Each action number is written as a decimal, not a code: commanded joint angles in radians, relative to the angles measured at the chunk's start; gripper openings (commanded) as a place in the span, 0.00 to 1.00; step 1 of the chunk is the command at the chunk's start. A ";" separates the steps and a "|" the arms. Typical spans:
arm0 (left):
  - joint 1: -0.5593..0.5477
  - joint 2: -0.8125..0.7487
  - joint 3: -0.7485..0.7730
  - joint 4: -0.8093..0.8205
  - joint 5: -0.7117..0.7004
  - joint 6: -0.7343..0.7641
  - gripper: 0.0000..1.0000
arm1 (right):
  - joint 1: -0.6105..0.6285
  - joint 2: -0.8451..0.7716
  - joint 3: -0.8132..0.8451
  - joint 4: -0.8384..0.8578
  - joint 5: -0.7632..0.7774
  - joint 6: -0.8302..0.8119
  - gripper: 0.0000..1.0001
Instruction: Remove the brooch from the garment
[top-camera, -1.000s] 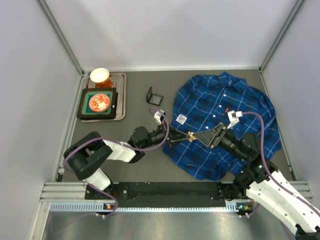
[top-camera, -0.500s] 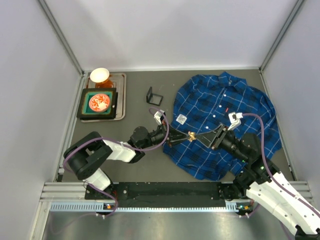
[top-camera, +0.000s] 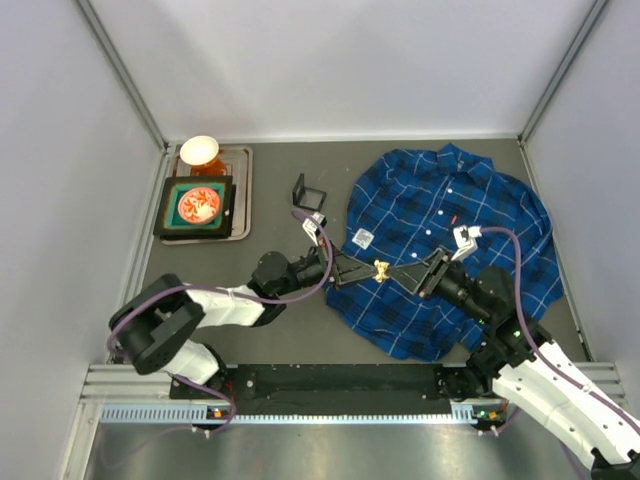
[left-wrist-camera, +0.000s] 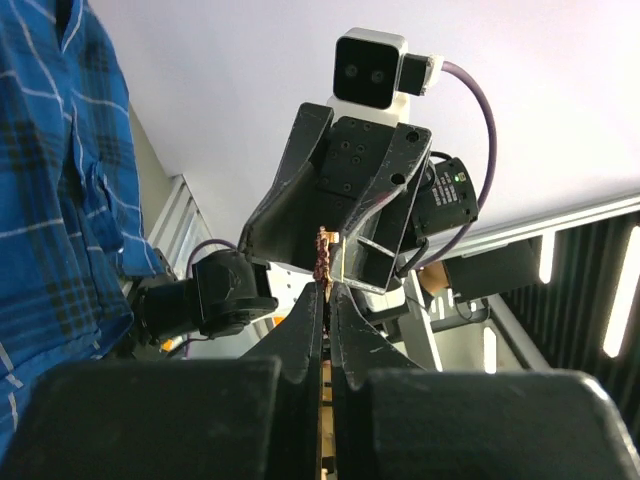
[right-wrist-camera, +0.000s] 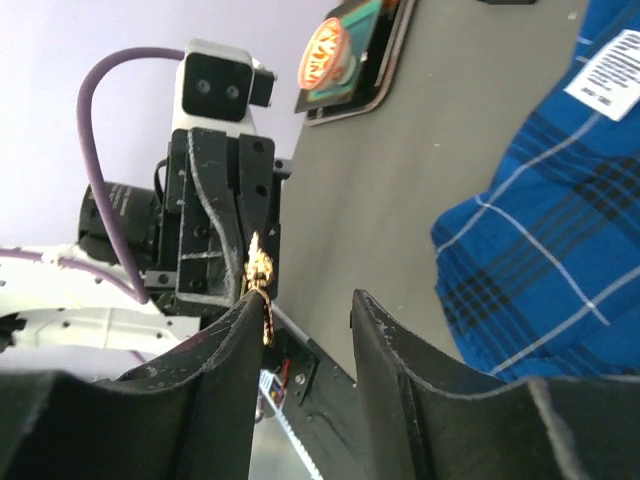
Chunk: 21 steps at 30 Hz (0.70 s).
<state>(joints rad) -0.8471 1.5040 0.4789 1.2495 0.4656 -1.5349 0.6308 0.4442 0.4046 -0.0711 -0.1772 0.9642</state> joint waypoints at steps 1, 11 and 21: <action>-0.001 -0.139 0.053 0.053 0.012 0.174 0.00 | -0.003 0.005 0.051 -0.073 0.048 -0.065 0.39; -0.001 -0.130 0.066 0.087 0.019 0.154 0.00 | -0.002 0.025 0.008 0.146 -0.097 -0.022 0.29; -0.001 -0.168 0.075 -0.063 0.030 0.257 0.03 | 0.000 0.048 0.000 0.194 -0.137 -0.021 0.00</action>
<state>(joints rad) -0.8444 1.3968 0.4965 1.1976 0.4679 -1.3689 0.6319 0.4713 0.4023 0.1207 -0.2893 0.9718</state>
